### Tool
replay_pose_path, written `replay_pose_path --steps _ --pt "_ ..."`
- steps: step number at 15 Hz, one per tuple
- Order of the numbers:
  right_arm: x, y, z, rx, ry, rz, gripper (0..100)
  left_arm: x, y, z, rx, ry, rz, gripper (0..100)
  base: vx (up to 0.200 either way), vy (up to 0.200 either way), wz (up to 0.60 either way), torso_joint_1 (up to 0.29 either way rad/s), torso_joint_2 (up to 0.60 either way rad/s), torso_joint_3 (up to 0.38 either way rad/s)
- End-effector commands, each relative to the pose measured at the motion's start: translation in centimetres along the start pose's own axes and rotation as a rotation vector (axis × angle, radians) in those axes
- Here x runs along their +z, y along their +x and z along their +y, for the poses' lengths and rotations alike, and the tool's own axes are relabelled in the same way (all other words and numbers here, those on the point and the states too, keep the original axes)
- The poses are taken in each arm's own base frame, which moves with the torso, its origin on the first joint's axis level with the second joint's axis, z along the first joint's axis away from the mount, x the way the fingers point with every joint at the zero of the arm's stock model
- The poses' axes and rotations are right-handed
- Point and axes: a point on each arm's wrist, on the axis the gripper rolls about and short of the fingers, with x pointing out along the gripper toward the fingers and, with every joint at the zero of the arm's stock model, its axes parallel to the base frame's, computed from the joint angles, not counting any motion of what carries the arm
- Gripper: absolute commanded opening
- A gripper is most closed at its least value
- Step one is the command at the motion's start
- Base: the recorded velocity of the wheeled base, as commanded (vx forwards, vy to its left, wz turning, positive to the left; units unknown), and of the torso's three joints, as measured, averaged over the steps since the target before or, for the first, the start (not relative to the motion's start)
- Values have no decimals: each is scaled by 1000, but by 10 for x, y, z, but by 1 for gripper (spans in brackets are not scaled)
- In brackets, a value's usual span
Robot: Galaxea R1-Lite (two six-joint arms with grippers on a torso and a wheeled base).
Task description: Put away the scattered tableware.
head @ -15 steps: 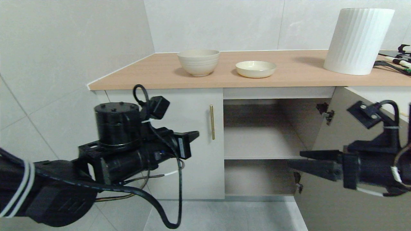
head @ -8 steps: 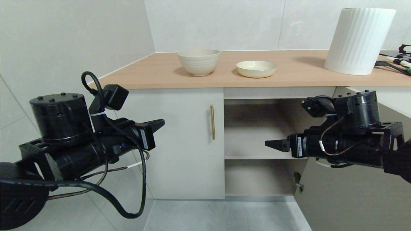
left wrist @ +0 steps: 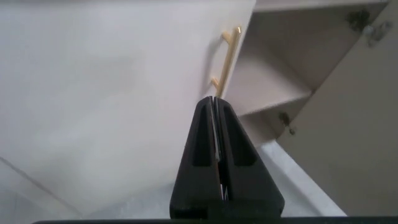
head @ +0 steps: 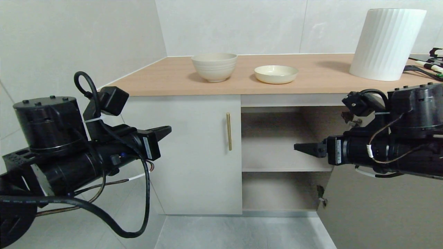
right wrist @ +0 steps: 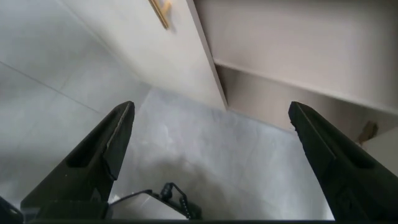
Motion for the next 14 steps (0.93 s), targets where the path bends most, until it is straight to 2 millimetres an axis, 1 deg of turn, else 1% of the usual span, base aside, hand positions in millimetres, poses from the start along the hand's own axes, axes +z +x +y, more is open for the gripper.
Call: replay_pose_path --steps 1,7,9,10,12,14 --pt "8 -16 3 11 -5 -50 100 3 -3 -1 0 -1 2 0 200 0 0 7 2 -2" --pt "6 -16 4 19 -6 -42 100 5 -6 -1 0 -2 -2 0 200 0 0 1 2 3" --pt "5 -18 4 19 -9 -44 100 6 -6 -2 0 0 -4 0 200 0 0 5 2 0" --pt "3 -22 4 22 -12 -45 100 6 -8 -2 -1 1 -8 0 0 0 0 0 0 0" --pt "6 -29 7 39 -17 -68 100 15 -22 -6 -14 8 -55 0 0 0 0 0 0 0" --pt "9 -35 15 69 -29 -90 100 26 -42 -12 -33 15 -116 0 0 0 0 0 0 0"
